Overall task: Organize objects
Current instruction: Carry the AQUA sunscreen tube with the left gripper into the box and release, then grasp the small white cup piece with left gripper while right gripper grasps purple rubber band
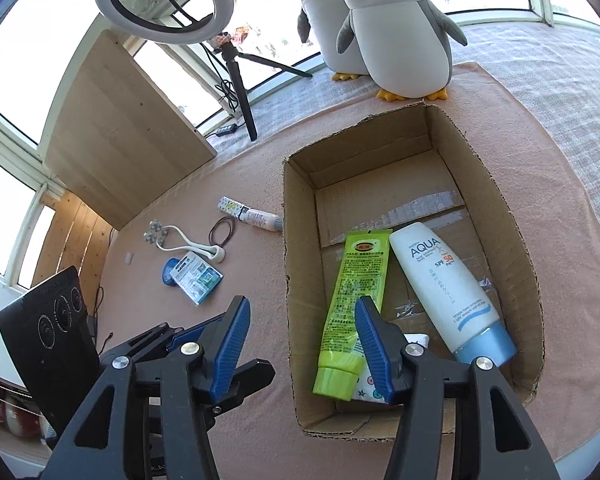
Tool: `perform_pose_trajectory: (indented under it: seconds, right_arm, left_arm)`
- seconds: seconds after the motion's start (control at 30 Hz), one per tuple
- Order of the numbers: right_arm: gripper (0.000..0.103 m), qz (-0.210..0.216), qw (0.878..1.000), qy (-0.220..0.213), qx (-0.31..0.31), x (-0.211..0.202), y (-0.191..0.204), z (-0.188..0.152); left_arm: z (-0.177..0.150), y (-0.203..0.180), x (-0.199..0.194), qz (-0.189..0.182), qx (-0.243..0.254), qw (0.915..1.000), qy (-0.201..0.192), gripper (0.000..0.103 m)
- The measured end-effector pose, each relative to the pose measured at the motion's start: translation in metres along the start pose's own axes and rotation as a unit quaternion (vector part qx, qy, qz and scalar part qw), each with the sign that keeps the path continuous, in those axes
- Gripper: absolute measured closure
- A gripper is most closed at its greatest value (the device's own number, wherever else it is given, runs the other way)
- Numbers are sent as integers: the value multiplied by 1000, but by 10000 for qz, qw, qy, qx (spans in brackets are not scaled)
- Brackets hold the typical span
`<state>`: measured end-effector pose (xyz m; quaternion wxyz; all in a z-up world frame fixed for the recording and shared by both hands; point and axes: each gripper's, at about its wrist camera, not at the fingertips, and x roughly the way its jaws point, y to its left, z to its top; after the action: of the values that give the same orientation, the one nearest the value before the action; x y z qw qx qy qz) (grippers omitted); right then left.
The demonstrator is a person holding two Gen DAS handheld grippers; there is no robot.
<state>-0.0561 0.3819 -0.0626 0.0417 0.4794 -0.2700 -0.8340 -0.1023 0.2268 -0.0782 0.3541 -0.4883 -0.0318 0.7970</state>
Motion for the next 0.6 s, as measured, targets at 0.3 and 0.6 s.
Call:
perform_pose_trajectory:
  seconds: [0.3,0.6]
  right_arm:
    - [48,239,9995,198,-68,32,39,-10]
    - [45,203,9985,489,-118,73,70,-36]
  left_arm:
    - [-28,104,-49,557,-869,9945,-146,39]
    - [-57,194,-97,1196,-1540,9803,-321,37]
